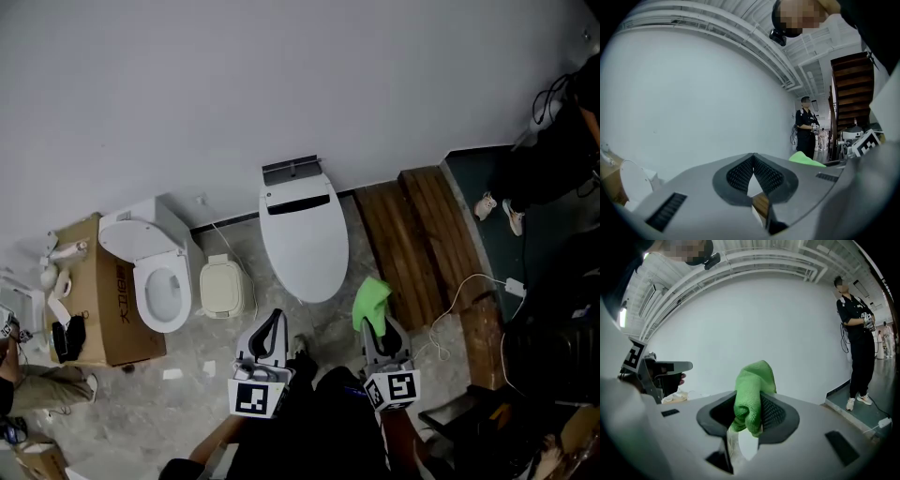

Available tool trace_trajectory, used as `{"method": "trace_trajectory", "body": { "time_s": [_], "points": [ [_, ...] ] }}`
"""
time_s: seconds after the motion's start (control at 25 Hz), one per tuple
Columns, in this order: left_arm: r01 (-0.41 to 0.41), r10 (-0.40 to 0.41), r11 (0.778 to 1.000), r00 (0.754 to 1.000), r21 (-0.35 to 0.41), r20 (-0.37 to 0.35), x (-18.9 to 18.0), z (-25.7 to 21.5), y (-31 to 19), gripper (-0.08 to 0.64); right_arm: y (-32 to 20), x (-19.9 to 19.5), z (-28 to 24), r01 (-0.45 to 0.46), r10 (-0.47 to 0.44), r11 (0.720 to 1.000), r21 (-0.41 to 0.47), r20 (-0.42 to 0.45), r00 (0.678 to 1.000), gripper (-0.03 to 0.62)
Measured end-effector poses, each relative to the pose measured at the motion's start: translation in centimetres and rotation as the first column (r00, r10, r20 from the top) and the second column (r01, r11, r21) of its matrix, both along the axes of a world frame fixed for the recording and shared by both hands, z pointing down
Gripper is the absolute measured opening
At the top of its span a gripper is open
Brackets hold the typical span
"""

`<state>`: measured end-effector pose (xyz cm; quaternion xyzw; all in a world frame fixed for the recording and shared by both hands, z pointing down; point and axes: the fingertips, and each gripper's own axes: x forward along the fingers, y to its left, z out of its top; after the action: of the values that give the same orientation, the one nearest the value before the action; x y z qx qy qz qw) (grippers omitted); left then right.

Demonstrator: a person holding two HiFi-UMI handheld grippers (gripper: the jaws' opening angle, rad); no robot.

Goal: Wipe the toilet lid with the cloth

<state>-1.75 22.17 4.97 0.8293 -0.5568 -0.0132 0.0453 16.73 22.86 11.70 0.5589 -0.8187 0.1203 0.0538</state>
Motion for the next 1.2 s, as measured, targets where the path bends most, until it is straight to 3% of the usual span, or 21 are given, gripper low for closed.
{"method": "trace_trajectory", "body": {
  "time_s": [0.56,1.2],
  "points": [
    [0.047,-0.047,0.998,0.999,-0.034,-0.001,-0.4,1.7,-9.5,0.009,-11.1,-0.2,4.7,0.067,-0.070,0.995,-0.072,-0.045,0.997,0.137],
    [0.150,-0.150,0.984,0.989,-0.095,0.003,4.0,4.1,-25.2,0.009,-31.8,4.0,10.8,0.200,-0.216,0.969,-0.143,-0.108,0.970,0.137]
  ]
}}
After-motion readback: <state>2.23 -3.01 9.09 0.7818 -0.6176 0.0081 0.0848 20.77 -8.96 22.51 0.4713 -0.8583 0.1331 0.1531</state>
